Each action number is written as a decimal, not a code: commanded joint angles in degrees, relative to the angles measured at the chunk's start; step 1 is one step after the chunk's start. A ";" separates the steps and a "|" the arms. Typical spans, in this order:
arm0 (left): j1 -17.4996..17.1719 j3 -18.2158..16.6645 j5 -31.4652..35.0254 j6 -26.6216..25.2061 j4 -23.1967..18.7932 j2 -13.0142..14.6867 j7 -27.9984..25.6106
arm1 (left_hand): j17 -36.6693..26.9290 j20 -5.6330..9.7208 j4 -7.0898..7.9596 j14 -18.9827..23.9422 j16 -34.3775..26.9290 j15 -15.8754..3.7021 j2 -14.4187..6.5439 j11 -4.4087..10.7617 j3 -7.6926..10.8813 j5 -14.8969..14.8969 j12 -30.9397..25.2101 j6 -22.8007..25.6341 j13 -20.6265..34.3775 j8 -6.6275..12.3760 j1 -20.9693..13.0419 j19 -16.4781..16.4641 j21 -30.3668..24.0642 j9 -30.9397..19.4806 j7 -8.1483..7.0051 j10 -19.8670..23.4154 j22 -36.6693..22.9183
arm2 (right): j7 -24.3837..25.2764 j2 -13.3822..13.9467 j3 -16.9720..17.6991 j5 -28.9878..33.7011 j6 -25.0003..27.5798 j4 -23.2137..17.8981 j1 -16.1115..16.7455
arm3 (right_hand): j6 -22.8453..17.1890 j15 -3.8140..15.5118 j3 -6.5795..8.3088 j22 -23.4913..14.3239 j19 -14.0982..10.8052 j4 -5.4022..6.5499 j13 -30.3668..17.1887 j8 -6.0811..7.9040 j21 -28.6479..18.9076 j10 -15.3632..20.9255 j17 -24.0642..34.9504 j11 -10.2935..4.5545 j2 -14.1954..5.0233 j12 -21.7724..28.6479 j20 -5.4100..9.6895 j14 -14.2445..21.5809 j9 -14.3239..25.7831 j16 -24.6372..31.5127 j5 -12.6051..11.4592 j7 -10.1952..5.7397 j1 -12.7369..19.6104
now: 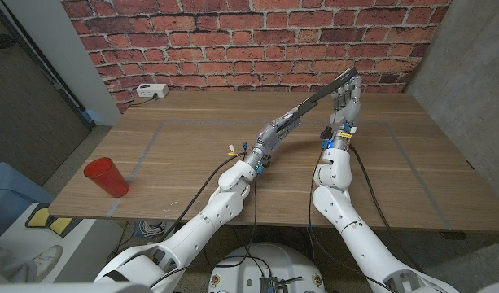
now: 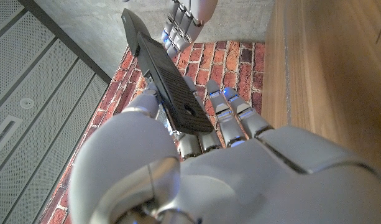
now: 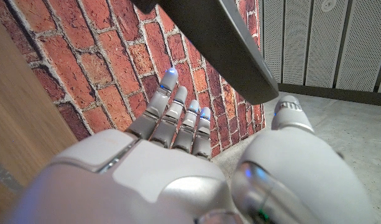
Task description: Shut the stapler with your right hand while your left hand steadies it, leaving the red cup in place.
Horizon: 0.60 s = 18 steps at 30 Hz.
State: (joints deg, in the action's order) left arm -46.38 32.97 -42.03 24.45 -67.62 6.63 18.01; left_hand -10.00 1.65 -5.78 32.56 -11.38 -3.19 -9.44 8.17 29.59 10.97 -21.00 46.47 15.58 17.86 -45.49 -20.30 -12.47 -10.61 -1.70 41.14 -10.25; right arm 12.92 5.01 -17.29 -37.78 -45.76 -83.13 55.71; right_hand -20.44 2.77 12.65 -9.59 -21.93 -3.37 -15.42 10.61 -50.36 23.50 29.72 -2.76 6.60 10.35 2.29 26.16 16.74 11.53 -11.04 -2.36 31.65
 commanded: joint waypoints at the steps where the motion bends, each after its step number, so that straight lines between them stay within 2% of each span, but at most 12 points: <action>1: -0.33 0.15 1.97 1.21 -1.83 1.04 -2.50 | -0.14 0.11 -0.28 0.31 0.23 -8.75 0.18 0.25 0.59 0.43 0.13 2.84 0.27 2.54 -0.83 -0.29 0.02 -5.98 -1.80 0.45 -0.19 | 0.51 0.25 0.11 -0.11 0.80 -0.61 0.40 | 0.56 5.84 -0.40 0.02 0.84 0.02 -0.05 0.26 0.66 -0.37 -0.09 -0.03 -0.11 0.38 -0.36 -0.78 -0.13 0.13 -0.36 -0.15 -0.68; 13: -1.29 0.01 2.50 -0.03 -5.47 2.74 -5.36 | -0.18 0.13 -0.36 0.62 0.29 -8.60 0.30 0.14 0.70 0.43 0.26 2.80 0.40 2.67 -0.83 -0.35 0.05 -6.40 -1.82 0.52 -0.19 | 0.29 0.60 0.68 -0.85 0.72 0.24 0.83 | 1.81 5.59 -0.59 0.02 2.27 -0.16 0.13 0.15 2.08 -1.20 -0.48 -0.18 -0.56 0.42 -0.83 -2.37 -0.60 0.03 -0.52 -0.11 -0.48; 18: -1.33 0.08 2.59 -0.29 -6.22 3.16 -5.82 | -0.19 0.07 -0.40 0.65 0.33 -8.61 0.39 0.31 0.72 0.43 0.27 2.98 0.43 2.73 -0.82 -0.41 0.05 -6.45 -1.84 0.66 -0.19 | 1.45 1.08 1.33 -0.40 1.12 -0.10 1.66 | 2.08 5.77 -0.43 0.03 2.25 -0.90 0.20 0.26 2.56 -1.47 -0.88 -0.35 -0.49 0.49 -0.86 -2.59 -0.83 0.09 -0.67 -0.21 0.75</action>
State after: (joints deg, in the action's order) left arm -47.26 33.05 -39.92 25.02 -71.55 8.61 13.98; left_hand -10.00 1.63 -6.14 32.55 -11.38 -3.18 -9.11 8.30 29.96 11.03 -20.76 46.60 15.86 17.96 -45.80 -20.27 -12.47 -10.61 -1.59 41.49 -10.25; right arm 13.51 5.52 -16.79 -37.95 -44.98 -83.30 56.37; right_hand -18.58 2.47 12.16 -9.60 -19.72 -3.77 -15.16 10.61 -48.03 22.18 28.93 -3.07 6.09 10.61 1.31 23.81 15.95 11.52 -11.26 -2.56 31.17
